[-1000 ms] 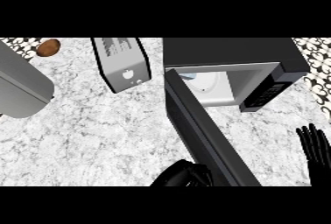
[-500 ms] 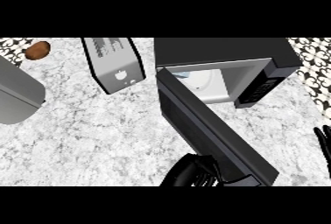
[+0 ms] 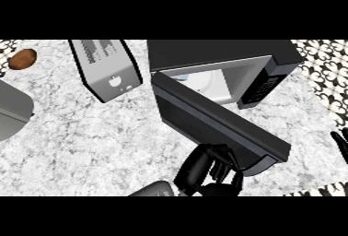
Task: Pick up the milk, place it into the microwave and close the microwave
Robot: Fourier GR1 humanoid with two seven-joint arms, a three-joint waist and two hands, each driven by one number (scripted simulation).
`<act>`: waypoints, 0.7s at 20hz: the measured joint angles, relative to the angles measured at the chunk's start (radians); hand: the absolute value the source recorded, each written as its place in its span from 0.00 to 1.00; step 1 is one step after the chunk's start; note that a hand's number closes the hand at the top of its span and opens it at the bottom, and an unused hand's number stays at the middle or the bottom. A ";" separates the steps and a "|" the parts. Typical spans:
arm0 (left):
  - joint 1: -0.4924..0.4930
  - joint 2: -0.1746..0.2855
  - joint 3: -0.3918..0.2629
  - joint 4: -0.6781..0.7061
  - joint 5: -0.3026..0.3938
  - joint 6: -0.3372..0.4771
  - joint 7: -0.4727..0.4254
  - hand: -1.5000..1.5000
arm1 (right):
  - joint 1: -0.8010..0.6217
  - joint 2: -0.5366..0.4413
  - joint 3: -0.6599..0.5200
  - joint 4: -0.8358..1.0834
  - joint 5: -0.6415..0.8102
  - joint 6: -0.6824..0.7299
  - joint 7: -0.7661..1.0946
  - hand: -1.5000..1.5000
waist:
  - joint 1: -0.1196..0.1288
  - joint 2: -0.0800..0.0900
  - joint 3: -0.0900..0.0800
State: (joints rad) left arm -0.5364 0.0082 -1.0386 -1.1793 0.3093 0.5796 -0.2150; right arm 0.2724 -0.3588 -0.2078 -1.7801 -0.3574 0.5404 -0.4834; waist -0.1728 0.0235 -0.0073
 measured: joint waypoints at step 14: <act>-0.213 -0.007 0.139 0.120 0.235 0.101 -0.026 1.00 | -0.022 -0.062 0.005 -0.086 -0.142 0.071 0.073 0.00 | -0.098 0.032 -0.001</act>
State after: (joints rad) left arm -0.7490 0.0016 -0.8999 -1.0588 0.5447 0.6810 -0.2411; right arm 0.2508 -0.4213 -0.2023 -1.8657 -0.4994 0.6119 -0.4108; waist -0.2710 0.0555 -0.0086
